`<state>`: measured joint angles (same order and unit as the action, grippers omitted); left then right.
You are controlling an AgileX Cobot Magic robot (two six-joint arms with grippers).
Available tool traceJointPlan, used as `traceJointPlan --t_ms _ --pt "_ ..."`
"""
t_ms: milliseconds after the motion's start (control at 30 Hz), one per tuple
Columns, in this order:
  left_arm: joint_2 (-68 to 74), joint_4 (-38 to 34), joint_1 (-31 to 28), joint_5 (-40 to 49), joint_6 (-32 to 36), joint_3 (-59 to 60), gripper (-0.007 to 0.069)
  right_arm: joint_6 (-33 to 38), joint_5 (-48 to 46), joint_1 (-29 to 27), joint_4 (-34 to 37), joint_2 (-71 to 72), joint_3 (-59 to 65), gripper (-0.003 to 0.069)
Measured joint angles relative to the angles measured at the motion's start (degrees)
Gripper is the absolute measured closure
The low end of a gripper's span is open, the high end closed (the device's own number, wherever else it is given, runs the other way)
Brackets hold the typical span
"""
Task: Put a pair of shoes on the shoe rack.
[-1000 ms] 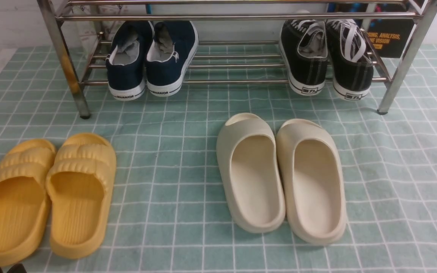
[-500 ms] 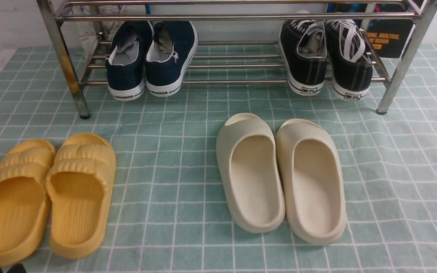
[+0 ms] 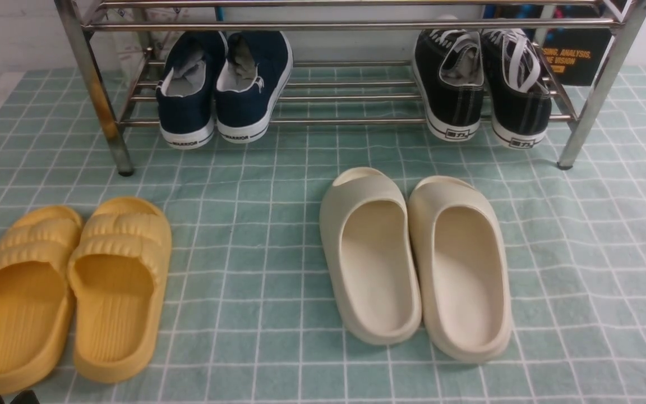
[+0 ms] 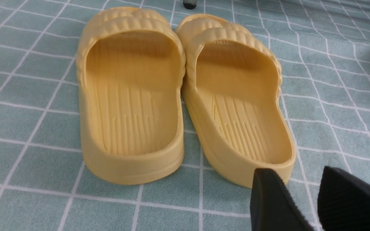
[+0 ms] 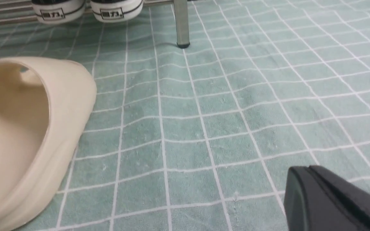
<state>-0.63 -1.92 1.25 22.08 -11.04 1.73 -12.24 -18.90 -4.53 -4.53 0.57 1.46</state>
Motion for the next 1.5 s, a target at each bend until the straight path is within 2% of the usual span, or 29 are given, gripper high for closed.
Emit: traceJointPlan --t_ms 233,533,1500 --pt "0.0 0.0 0.0 0.0 0.0 0.0 0.0386 0.75 -1.3 0.0 0.23 0.0 -0.17 0.0654" --pt "0.0 0.0 0.0 0.0 0.0 0.0 0.0386 6.16 -3.03 0.0 5.97 0.0 -0.52 0.0654" --pt "0.0 0.0 0.0 0.0 0.0 0.0 0.0386 6.5 -3.21 0.0 6.61 0.0 -0.53 0.0631"
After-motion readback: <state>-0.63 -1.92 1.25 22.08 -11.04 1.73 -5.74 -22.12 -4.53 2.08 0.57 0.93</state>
